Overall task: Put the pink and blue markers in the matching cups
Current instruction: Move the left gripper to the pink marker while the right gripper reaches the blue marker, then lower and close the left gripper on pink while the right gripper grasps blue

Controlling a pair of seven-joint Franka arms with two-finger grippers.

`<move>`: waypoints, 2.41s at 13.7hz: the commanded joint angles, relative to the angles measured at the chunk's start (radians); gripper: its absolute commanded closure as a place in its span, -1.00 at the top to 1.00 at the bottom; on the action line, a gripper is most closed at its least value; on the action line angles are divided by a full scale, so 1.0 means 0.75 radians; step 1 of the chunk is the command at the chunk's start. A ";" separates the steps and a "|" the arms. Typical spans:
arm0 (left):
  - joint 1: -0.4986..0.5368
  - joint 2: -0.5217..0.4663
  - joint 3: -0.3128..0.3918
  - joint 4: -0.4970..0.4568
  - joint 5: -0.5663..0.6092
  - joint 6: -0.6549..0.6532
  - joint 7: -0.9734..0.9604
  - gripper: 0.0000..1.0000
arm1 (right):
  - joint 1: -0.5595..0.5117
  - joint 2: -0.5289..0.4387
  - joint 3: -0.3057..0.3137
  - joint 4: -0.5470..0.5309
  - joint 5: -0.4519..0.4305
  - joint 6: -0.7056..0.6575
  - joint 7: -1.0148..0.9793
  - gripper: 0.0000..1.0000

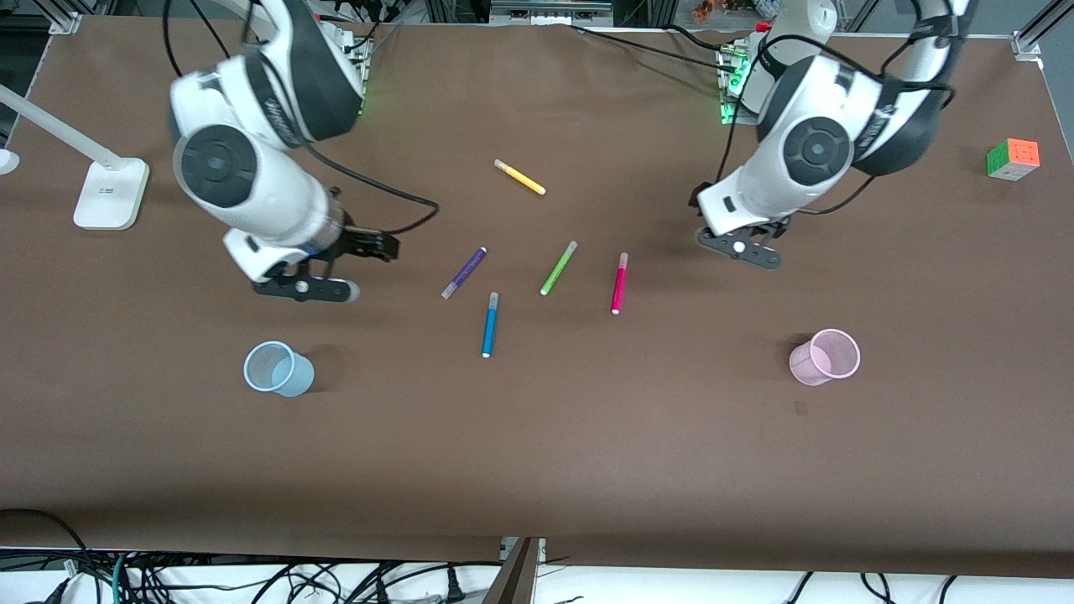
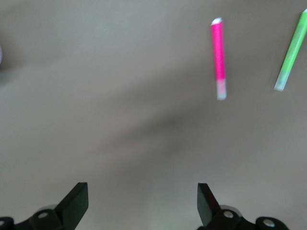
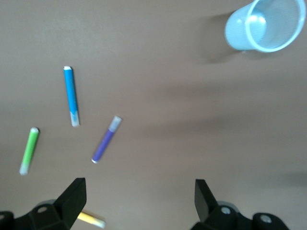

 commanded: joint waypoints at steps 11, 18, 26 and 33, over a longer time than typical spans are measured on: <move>-0.048 0.508 -0.089 -0.284 0.225 1.121 0.030 1.00 | 0.209 0.336 -0.008 0.011 -0.008 0.470 0.298 1.00; -0.050 0.552 -0.089 -0.272 0.313 1.199 0.000 0.53 | 0.218 0.518 -0.008 0.015 -0.018 0.677 0.284 1.00; -0.075 0.552 -0.085 -0.274 0.340 1.191 0.004 -0.66 | 0.244 0.636 -0.008 0.054 -0.008 0.844 0.300 0.99; -0.052 0.433 -0.083 -0.262 0.340 0.885 0.075 -0.94 | 0.256 0.669 -0.008 0.054 -0.010 0.881 0.286 0.24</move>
